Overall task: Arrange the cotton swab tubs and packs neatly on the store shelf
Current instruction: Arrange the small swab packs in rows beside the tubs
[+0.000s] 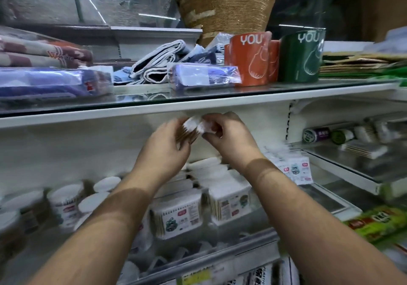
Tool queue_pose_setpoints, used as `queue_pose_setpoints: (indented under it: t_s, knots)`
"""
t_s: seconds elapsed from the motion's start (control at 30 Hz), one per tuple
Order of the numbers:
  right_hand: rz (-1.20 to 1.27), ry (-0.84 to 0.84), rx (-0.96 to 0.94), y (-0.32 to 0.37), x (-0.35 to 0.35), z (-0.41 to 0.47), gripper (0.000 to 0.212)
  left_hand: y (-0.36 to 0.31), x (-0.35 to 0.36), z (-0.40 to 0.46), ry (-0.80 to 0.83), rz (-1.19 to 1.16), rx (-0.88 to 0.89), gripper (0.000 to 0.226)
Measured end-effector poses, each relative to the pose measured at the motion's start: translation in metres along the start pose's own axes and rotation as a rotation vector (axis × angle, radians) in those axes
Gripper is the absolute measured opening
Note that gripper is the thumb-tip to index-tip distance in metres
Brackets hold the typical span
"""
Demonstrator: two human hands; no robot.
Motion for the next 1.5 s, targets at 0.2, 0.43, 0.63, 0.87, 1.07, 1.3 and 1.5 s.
queue_pose_setpoints:
  t_s: [0.2, 0.43, 0.63, 0.87, 1.07, 1.3, 1.5]
  knots:
    - [0.069, -0.049, 0.098, -0.053, -0.035, -0.011, 0.035, -0.038, 0.033, 0.013, 0.055, 0.006, -0.032, 0.042]
    - [0.149, 0.074, 0.221, -0.115, -0.066, -0.018, 0.04, -0.074, 0.074, 0.027, 0.119, -0.105, -0.091, 0.041]
    - [0.032, 0.129, 0.249, -0.156, -0.1, -0.024, 0.045, -0.096, 0.104, 0.033, 0.172, -0.257, -0.148, 0.021]
    - [-0.075, 0.248, 0.257, -0.186, -0.139, -0.028, 0.041, -0.108, 0.131, 0.035, 0.183, -0.375, -0.273, 0.014]
    - [-0.13, 0.353, 0.215, -0.204, -0.138, -0.032, 0.037, -0.129, 0.152, 0.028, 0.212, -0.229, -0.239, 0.021]
    - [-0.224, 0.493, 0.17, -0.217, -0.144, -0.034, 0.033, -0.14, 0.17, 0.022, 0.29, -0.243, -0.234, 0.043]
    - [-0.314, 0.568, 0.122, -0.216, -0.143, -0.036, 0.033, -0.135, 0.182, 0.022, 0.338, 0.05, -0.267, 0.041]
Point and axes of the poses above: each hand's wrist, its own z-axis towards the middle knuckle, its own x-axis out of the palm, y = z × x, the point moved 5 cm from there along z, towards the middle knuckle, and after that the axes turned 4 degrees about y, right-handed, at the moved point
